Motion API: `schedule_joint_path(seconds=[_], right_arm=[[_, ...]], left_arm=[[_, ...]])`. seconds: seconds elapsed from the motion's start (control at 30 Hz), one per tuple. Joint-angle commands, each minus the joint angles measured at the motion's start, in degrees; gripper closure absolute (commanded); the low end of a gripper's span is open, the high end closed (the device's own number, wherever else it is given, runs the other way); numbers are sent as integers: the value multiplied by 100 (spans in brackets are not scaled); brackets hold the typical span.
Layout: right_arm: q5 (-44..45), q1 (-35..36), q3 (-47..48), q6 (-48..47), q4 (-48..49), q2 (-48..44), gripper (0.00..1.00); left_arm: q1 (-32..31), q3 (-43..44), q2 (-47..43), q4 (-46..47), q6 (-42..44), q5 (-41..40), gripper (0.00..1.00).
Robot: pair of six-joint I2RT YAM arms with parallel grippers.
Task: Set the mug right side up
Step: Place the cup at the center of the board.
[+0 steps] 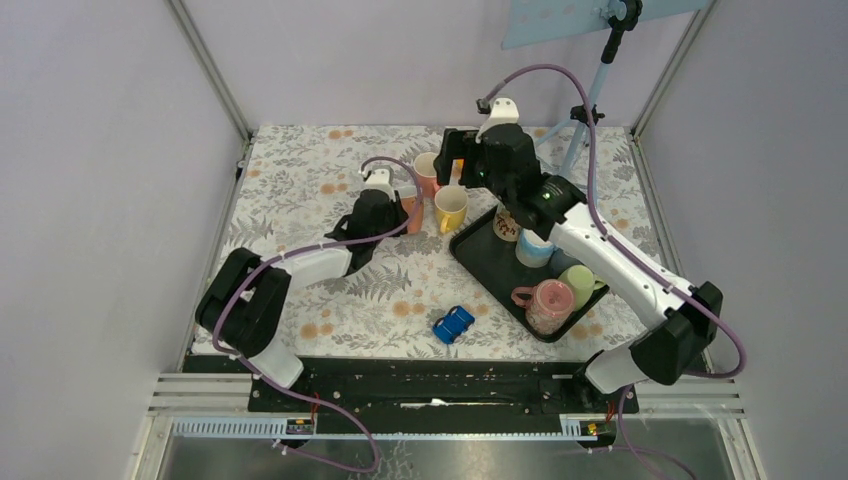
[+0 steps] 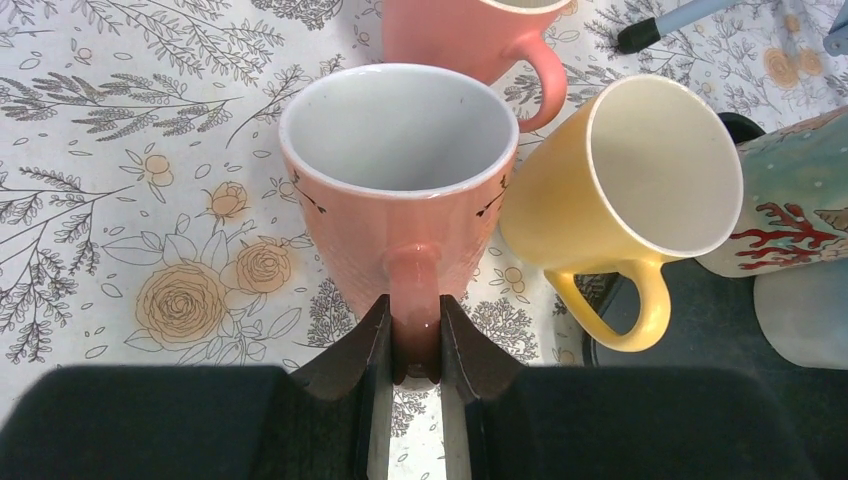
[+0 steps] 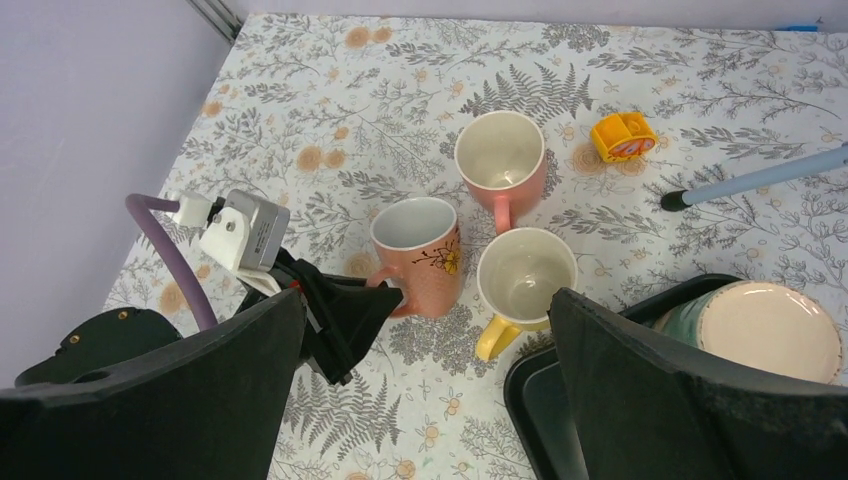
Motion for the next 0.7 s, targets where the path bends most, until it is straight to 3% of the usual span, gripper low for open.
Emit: schedule_joint_path(seconds=[0.0,0.2,0.67], right_arm=[[34,-26,-456,112,889,-583,0],[33,-30,-981,119,1248,-956,0],[5,-34,-1540,58,1527,-1288,0]], left_arm=[[-144,-350,-139,1127,260,-766,100],[-428,-660,-65,1275,292,-1161,100],[-566,-940,423,1439,23,-1256,98]])
